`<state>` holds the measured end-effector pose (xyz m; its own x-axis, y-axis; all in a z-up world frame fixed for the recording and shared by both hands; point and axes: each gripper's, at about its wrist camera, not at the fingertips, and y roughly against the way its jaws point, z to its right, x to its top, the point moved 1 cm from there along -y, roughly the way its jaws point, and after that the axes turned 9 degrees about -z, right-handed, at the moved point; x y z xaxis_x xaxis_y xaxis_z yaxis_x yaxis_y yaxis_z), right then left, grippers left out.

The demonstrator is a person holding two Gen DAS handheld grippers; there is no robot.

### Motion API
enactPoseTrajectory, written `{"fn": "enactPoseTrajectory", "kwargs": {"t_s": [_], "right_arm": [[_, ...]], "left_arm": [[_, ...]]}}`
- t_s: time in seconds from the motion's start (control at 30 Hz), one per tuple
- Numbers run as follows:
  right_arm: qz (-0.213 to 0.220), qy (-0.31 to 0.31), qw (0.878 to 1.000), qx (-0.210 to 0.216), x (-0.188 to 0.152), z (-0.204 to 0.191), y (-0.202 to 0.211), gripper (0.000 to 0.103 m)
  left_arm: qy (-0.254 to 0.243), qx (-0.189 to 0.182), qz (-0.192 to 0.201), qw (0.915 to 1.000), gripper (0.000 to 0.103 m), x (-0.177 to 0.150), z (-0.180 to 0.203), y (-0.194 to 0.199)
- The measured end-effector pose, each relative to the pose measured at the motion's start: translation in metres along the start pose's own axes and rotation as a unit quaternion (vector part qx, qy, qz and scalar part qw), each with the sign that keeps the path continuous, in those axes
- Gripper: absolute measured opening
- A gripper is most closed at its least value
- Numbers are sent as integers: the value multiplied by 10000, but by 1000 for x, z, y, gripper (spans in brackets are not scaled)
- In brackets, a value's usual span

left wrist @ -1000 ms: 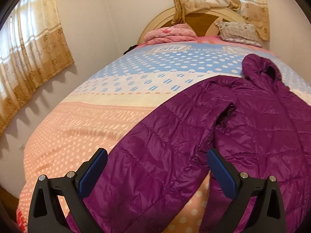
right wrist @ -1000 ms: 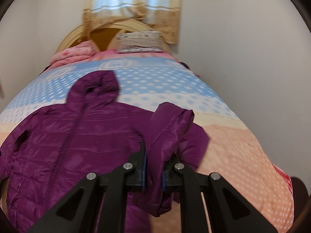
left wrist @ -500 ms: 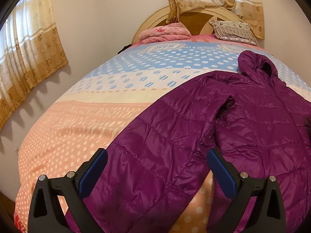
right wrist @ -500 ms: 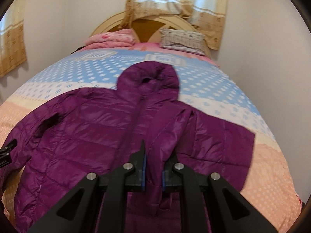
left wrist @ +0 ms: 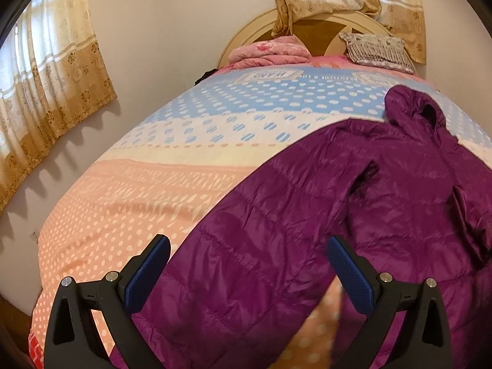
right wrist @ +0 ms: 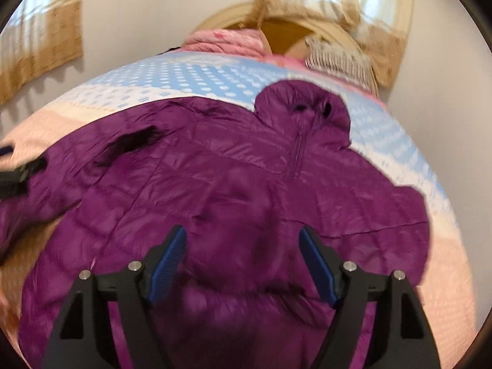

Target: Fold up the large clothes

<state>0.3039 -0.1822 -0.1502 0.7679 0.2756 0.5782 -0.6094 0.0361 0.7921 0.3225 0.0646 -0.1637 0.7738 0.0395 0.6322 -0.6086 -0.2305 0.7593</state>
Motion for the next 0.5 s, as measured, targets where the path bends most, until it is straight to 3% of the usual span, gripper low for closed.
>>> {"fn": "enactPoseTrajectory", "kwargs": {"t_s": [0.1, 0.2, 0.33, 0.5], "right_arm": [[-6, -181, 9998, -101, -19, 26, 15, 79], [2, -556, 9971, -517, -41, 66, 21, 82], [-197, -1096, 9902, -839, -68, 114, 14, 83], [-327, -1424, 9857, -839, -95, 147, 7, 83]], "left_arm": [[-104, -215, 63, 9997, 102, 7, 22, 13], [-367, -693, 61, 9969, 102, 12, 64, 28], [-704, -1434, -199, 9870, 102, 15, 134, 35], [-1173, -1760, -575, 9757, 102, 13, 207, 12]]}}
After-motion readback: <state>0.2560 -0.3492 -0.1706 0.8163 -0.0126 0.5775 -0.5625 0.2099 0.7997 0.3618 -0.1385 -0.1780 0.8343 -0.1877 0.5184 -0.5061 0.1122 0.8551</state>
